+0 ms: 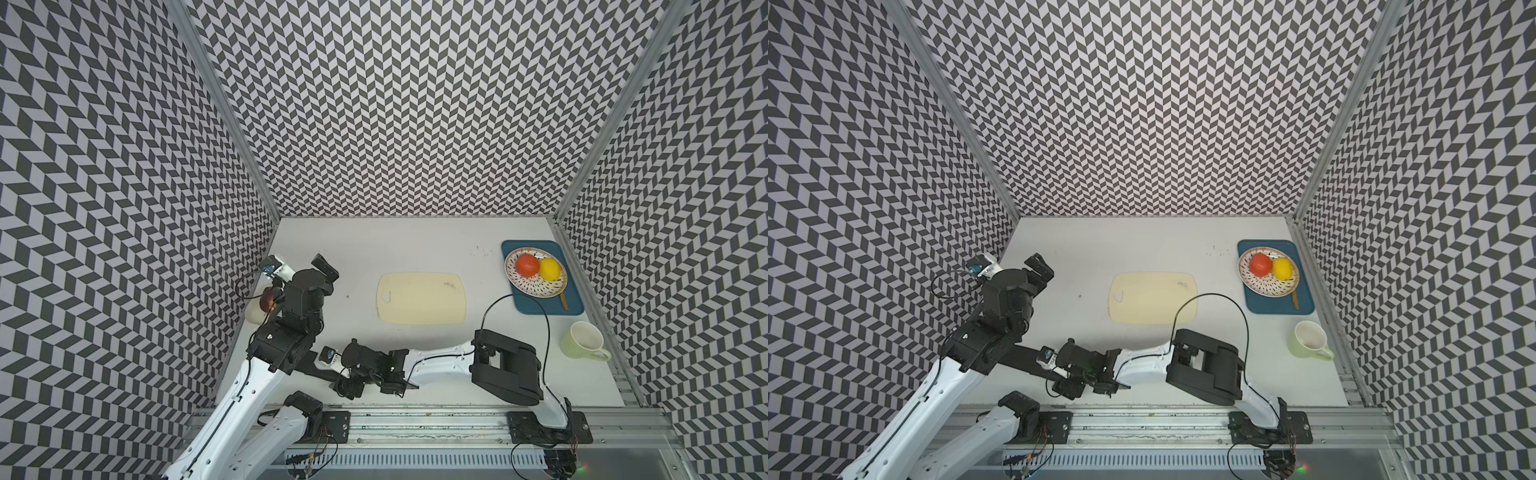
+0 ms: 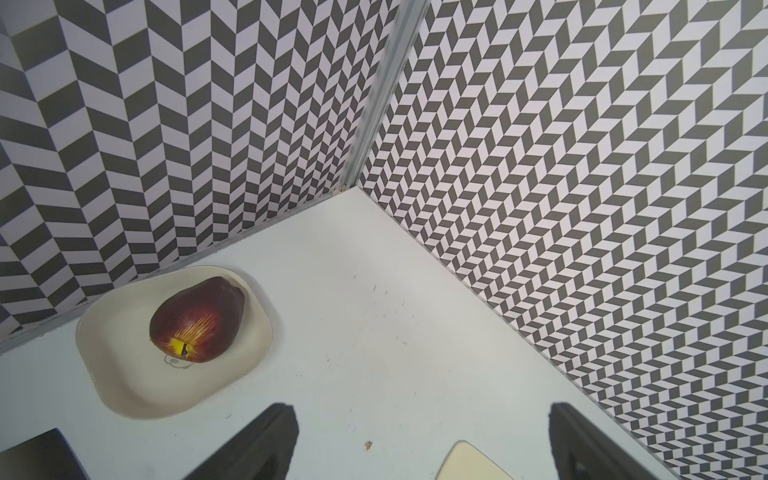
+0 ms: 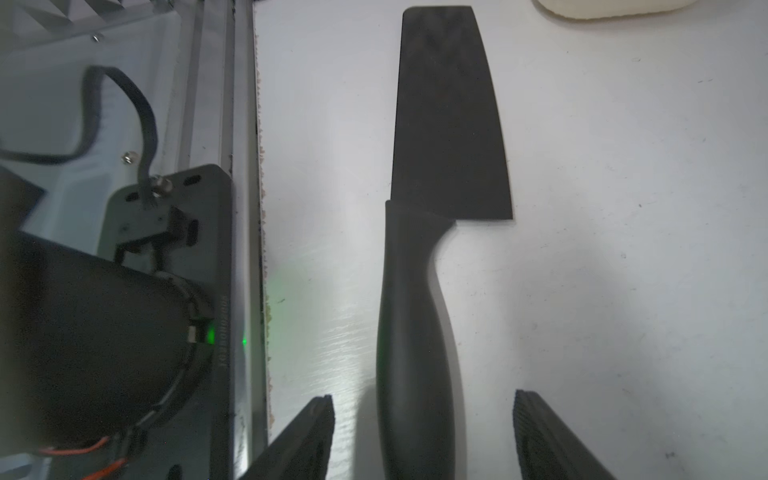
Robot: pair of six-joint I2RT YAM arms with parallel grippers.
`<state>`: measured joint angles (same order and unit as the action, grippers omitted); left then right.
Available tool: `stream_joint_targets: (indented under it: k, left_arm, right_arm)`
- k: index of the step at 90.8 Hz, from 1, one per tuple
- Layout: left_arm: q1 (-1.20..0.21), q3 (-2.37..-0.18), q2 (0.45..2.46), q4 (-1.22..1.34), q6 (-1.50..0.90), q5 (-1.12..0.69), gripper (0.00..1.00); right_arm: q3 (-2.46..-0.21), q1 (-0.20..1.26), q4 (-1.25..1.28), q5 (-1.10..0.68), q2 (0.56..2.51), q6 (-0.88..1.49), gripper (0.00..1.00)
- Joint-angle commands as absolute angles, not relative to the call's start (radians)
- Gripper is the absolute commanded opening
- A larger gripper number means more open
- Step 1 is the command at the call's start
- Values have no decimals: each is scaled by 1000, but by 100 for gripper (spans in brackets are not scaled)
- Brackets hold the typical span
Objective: Align the knife with the edge of the cutting board
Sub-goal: Move the knife to the center of the board.
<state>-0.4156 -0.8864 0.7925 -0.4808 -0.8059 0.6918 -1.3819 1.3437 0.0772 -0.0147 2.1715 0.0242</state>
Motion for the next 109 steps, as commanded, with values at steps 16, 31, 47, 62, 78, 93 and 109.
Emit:
stream_joint_targets:
  k: [16, 31, 47, 62, 78, 93, 109]
  left_arm:
    - [-393, -866, 776, -467, -782, 647, 100]
    - [-380, -856, 770, -456, -787, 629, 100]
    - [-372, -847, 765, -448, -788, 620, 100]
    - [-369, -846, 770, -452, -794, 608, 100]
    - [-370, -811, 753, -444, -842, 550, 100]
    - [-374, -689, 726, -352, -902, 495, 100]
    - [-404, -591, 732, -275, -930, 446, 100]
  right_arm:
    - [-1372, 1345, 97, 56, 2212, 1, 51]
    - [-1293, 1345, 131, 76, 2153, -2, 33]
    - [-1200, 1345, 154, 101, 2089, 13, 27]
    - [-1110, 1343, 146, 168, 2028, 61, 27]
    - [-973, 1318, 118, 207, 1912, 153, 27]
    - [-876, 1290, 67, 198, 1813, 240, 28]
    - [-792, 1277, 19, 200, 1737, 328, 28]
